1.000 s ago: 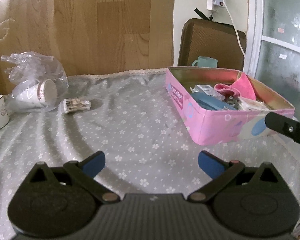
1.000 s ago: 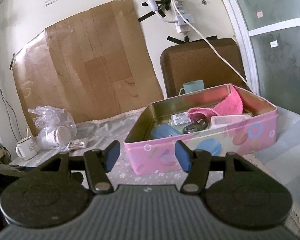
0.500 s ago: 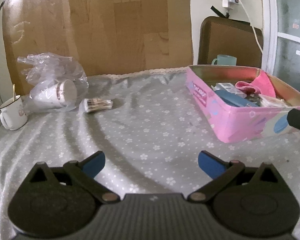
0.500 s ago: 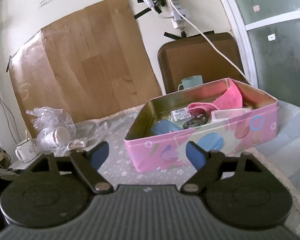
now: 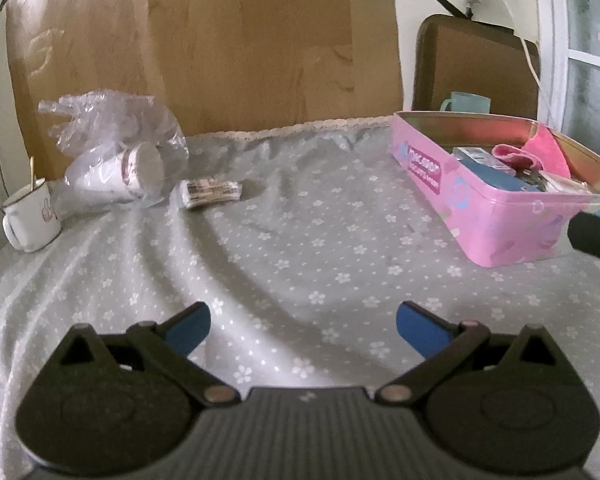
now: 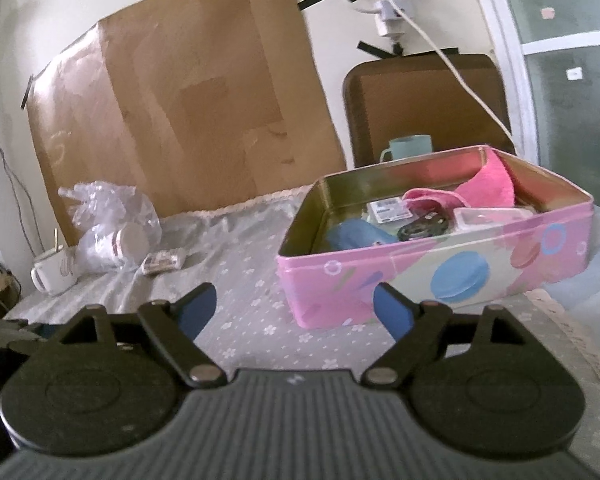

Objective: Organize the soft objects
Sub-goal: 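Withdraw the right gripper from the tin toward the cotton swab bag, then grasp the bag of wooden cotton swabs with the right gripper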

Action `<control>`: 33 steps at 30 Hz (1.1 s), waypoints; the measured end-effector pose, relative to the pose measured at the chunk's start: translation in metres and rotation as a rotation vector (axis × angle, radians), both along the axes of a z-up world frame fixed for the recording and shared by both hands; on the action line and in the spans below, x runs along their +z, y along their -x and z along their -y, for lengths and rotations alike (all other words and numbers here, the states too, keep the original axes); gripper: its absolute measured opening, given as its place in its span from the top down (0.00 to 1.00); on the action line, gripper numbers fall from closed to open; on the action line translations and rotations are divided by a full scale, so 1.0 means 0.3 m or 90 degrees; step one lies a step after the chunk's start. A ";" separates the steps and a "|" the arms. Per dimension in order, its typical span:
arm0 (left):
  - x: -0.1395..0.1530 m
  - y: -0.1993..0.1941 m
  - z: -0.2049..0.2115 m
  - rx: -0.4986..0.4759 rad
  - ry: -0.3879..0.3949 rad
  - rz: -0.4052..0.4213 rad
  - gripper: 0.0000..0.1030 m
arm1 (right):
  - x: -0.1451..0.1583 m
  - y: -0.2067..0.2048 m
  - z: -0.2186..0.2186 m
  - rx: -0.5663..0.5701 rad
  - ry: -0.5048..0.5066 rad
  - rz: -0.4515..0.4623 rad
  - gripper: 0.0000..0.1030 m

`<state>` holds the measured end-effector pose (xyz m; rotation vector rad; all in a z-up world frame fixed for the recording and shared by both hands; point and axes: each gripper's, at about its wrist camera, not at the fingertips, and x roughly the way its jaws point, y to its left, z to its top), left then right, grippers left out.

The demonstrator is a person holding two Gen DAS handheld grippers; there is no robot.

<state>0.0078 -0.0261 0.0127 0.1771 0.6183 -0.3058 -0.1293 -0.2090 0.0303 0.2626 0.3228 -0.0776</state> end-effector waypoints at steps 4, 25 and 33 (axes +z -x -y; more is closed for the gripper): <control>-0.014 -0.029 -0.056 0.021 0.015 0.005 0.00 | 0.002 -0.029 -0.045 0.024 0.023 -0.006 0.15; -0.055 -0.172 -0.482 0.262 0.208 0.047 0.00 | -0.030 -0.904 -0.500 0.253 0.068 -0.138 0.13; -0.041 -0.157 -0.403 0.238 0.129 0.099 0.00 | -0.117 -1.097 -0.506 0.233 0.024 -0.220 0.22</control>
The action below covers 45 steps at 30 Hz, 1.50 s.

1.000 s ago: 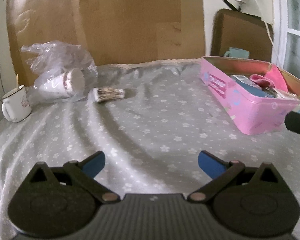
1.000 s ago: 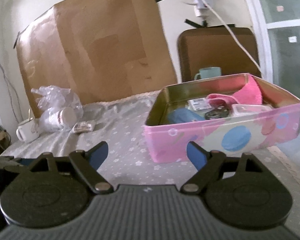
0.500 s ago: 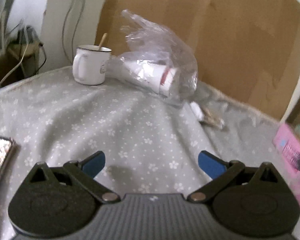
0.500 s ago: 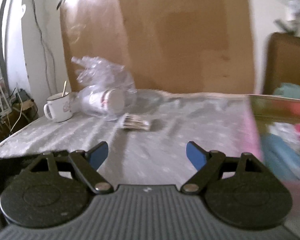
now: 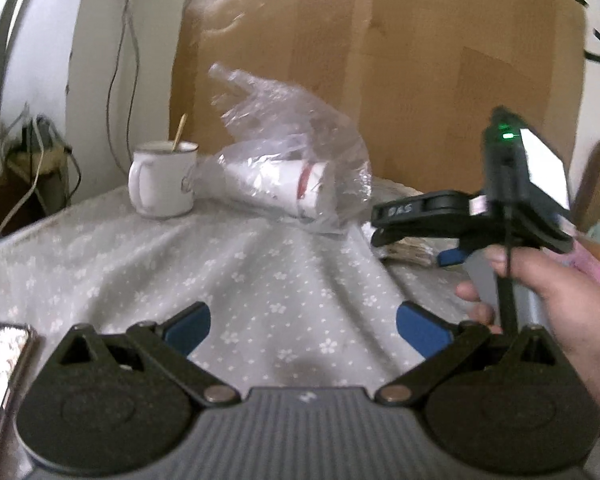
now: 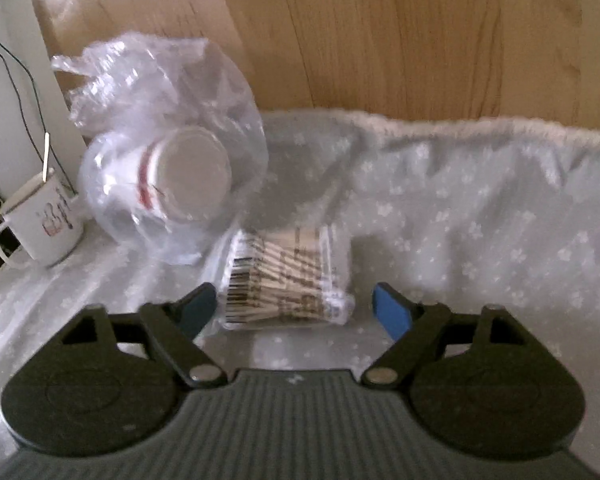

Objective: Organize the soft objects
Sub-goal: 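Grasp the bag of wooden cotton swabs with the right gripper, then carry the swab bag into the pink tin and open the right gripper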

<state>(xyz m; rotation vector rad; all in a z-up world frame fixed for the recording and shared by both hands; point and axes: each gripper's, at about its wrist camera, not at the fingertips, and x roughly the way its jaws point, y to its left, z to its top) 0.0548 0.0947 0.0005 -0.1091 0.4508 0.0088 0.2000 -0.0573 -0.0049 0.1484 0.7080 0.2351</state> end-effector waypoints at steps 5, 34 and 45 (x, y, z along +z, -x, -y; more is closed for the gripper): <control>0.001 -0.001 0.010 -0.003 -0.013 0.003 0.00 | 0.009 0.074 0.032 0.006 0.018 0.017 0.31; 0.084 0.138 0.477 -0.372 0.015 -0.143 0.01 | -0.030 1.194 0.655 -0.185 0.030 0.122 0.13; 0.011 0.161 0.790 -0.561 0.077 -0.326 0.18 | -0.070 1.204 0.667 -0.102 0.080 0.148 0.14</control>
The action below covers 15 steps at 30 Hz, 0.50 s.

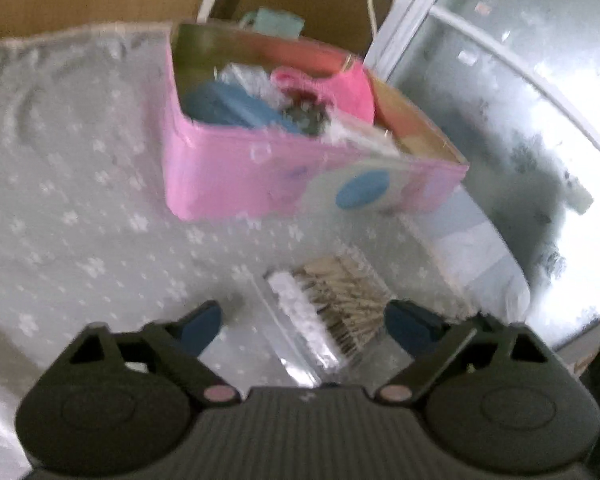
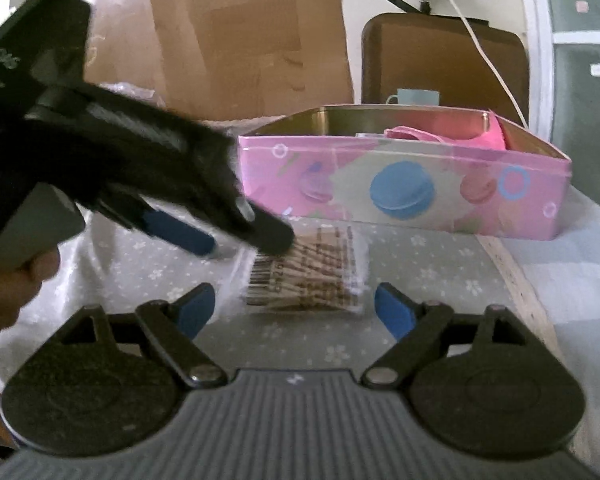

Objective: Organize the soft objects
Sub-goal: 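Carry the swab bag into the pink tin and open the right gripper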

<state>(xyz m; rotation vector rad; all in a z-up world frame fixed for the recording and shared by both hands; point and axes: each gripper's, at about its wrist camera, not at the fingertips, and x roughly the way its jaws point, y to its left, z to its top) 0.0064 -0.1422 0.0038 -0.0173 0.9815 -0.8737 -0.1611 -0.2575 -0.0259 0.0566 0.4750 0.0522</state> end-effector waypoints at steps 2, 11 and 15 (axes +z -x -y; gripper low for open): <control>-0.008 0.020 0.012 -0.007 0.005 0.014 0.34 | -0.011 -0.020 0.000 0.017 -0.003 -0.007 0.27; 0.187 0.056 0.038 -0.067 0.060 0.101 0.35 | 0.104 0.078 0.044 -0.003 -0.006 0.146 0.31; 0.286 0.017 0.157 -0.083 0.065 0.156 0.35 | 0.168 0.006 0.126 -0.042 -0.004 0.189 0.31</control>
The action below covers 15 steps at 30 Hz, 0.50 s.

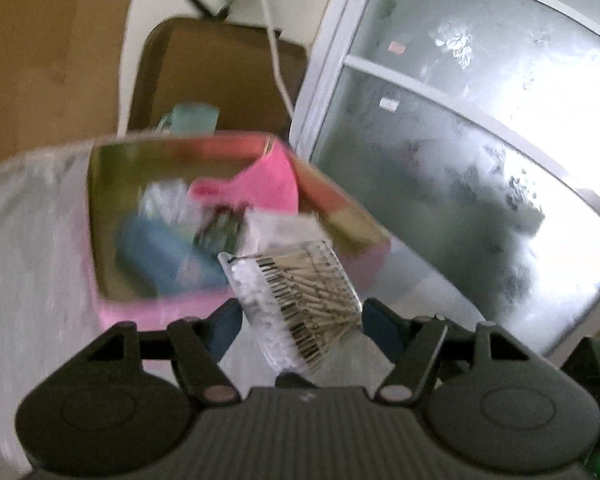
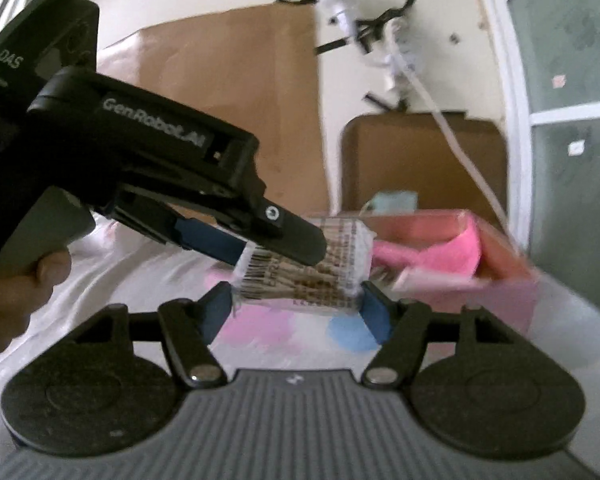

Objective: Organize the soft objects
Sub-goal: 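Carry the swab bag into the pink tin and open the right gripper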

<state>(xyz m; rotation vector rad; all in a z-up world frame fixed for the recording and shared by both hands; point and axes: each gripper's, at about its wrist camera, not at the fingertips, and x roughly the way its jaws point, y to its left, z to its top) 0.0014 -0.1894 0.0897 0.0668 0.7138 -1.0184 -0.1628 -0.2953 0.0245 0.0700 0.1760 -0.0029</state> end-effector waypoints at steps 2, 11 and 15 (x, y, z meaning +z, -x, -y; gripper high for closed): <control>0.025 -0.042 0.084 -0.005 0.006 0.015 0.35 | 0.021 -0.051 0.042 -0.023 -0.001 0.007 0.31; -0.073 -0.202 0.290 0.089 -0.057 0.009 0.14 | -0.037 -0.234 0.177 -0.100 -0.019 -0.052 0.24; -0.075 -0.197 0.231 0.123 -0.054 0.014 0.13 | -0.031 -0.140 0.166 -0.109 -0.030 -0.013 0.24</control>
